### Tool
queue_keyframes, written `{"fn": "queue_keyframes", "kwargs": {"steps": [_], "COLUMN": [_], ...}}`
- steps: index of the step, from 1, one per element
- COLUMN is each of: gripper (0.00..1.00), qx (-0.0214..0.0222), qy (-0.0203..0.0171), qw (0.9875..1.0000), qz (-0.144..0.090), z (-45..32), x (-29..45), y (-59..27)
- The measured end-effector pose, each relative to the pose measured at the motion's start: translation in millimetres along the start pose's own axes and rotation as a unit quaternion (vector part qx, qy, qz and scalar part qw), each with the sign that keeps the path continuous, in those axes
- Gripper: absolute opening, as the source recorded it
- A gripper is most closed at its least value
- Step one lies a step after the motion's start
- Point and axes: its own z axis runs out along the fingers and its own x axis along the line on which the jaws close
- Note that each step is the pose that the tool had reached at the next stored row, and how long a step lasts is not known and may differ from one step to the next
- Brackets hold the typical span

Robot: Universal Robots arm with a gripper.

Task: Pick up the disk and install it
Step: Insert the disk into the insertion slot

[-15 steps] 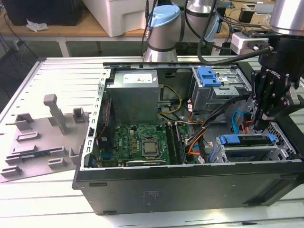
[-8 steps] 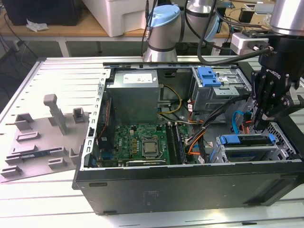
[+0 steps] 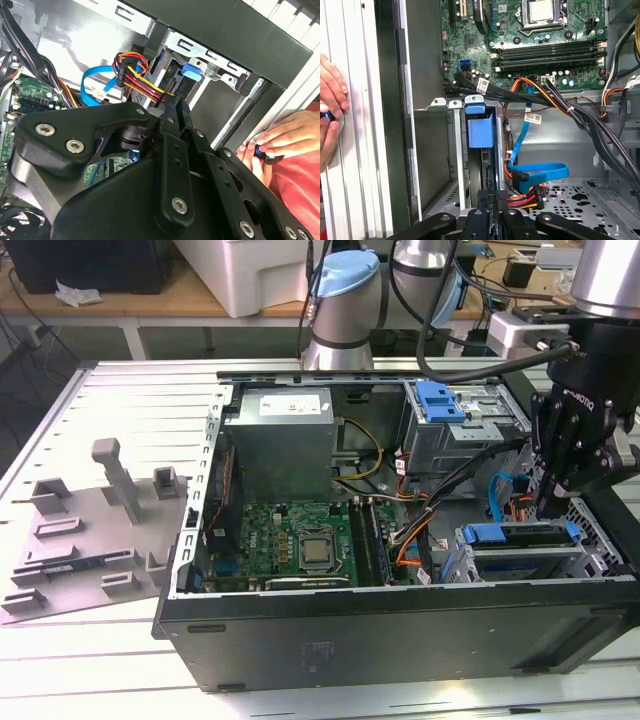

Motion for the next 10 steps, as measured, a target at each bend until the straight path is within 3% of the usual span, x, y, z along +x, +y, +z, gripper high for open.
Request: {"fn": "queue_keyframes", "kwargs": {"steps": [10], "gripper": [0.16], "qx": [0.0002], "qy": [0.0000], "qw": [1.0000], "qz": [-0.001], "z": [2.2], "x": [0.6], "y": [0.9]}}
